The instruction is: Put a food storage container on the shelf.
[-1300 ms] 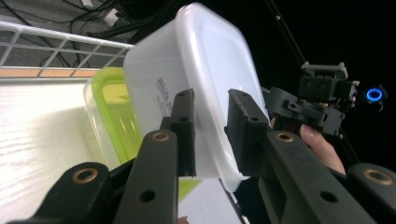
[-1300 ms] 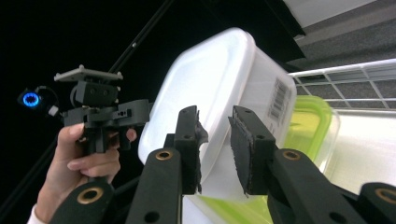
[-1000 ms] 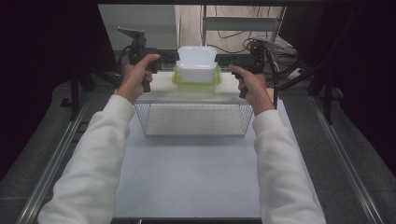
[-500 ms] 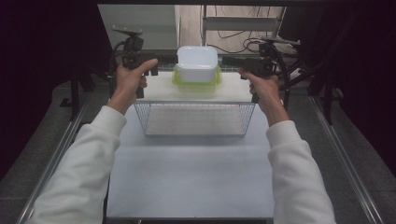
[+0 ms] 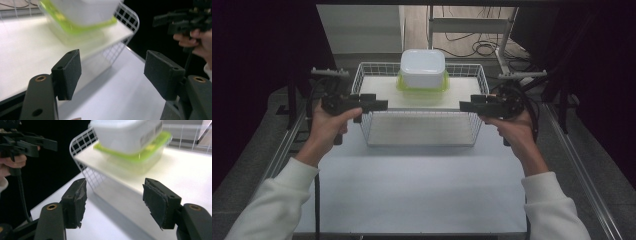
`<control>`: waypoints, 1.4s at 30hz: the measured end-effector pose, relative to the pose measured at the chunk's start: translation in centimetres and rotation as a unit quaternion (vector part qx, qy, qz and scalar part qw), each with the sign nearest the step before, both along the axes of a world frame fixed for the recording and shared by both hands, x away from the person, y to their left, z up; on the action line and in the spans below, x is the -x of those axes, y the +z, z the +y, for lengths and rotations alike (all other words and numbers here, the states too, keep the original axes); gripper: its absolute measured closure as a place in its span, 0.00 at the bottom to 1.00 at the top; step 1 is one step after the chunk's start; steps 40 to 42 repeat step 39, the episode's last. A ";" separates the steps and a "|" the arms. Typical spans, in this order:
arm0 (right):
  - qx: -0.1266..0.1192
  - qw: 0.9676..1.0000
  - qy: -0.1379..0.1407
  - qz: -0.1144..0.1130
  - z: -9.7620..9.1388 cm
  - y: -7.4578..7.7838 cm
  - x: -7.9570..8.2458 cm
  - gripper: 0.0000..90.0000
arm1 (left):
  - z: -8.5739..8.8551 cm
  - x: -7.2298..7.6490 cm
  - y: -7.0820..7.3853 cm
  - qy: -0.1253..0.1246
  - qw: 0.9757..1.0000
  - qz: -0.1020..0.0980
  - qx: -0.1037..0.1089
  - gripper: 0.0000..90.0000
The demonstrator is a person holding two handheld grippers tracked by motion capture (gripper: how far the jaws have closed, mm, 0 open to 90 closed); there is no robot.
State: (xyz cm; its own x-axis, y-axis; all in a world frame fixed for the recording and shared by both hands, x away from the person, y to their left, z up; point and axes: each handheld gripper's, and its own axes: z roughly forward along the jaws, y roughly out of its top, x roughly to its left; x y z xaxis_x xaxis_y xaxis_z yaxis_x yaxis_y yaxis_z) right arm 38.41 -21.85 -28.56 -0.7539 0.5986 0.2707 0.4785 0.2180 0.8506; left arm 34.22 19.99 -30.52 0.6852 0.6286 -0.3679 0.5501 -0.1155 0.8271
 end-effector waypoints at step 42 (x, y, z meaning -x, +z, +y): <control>0.075 0.994 0.017 0.074 -3.3 -14.9 7.6 0.33 | -0.4 6.6 -15.2 -0.015 0.996 0.063 -0.057 0.30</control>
